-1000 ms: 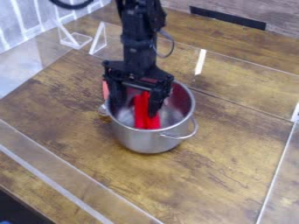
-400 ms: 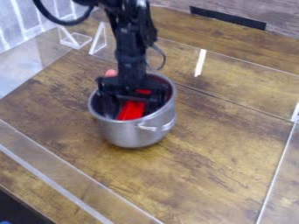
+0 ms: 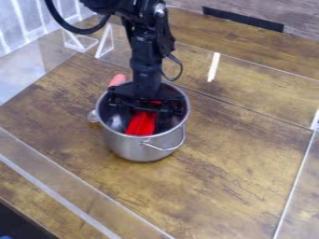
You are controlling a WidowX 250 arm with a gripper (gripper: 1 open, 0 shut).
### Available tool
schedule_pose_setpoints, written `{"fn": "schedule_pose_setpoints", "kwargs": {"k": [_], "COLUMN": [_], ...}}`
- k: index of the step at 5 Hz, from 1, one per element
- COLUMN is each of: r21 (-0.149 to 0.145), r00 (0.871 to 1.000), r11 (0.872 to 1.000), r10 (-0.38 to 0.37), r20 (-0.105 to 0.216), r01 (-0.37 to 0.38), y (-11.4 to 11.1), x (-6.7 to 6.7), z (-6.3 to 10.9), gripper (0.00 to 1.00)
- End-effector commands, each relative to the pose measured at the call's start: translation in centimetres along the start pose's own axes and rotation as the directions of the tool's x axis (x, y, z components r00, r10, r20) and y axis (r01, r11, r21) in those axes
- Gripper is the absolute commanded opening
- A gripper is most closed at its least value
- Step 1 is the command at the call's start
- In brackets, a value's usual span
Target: Remove the red object from the silver pot and put it on the table
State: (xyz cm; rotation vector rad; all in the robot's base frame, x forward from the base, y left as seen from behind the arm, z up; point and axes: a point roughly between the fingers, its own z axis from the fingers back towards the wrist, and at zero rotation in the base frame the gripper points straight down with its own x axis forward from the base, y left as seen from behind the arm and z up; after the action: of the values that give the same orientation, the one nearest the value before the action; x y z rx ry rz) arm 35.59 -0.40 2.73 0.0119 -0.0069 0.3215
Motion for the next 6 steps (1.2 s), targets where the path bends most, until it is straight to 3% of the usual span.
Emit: {"fn": "schedule_pose_setpoints", "kwargs": {"k": [1, 3, 6], "r21": [-0.028, -0.044, -0.069], "r00": [0.998, 0.999, 0.989], "r11": [0.999, 0.999, 0.988], "r10": [0.03, -0.016, -0.138], "r20": [0.056, 0.052, 0.049], "r01": [-0.029, 0.018, 0.141], "y": [0.2, -0.6, 0.8], "x": [0.7, 0.2, 0.0], "z": [2.3, 3.8, 4.3], "gripper": [0.0, 0.0, 0.0]}}
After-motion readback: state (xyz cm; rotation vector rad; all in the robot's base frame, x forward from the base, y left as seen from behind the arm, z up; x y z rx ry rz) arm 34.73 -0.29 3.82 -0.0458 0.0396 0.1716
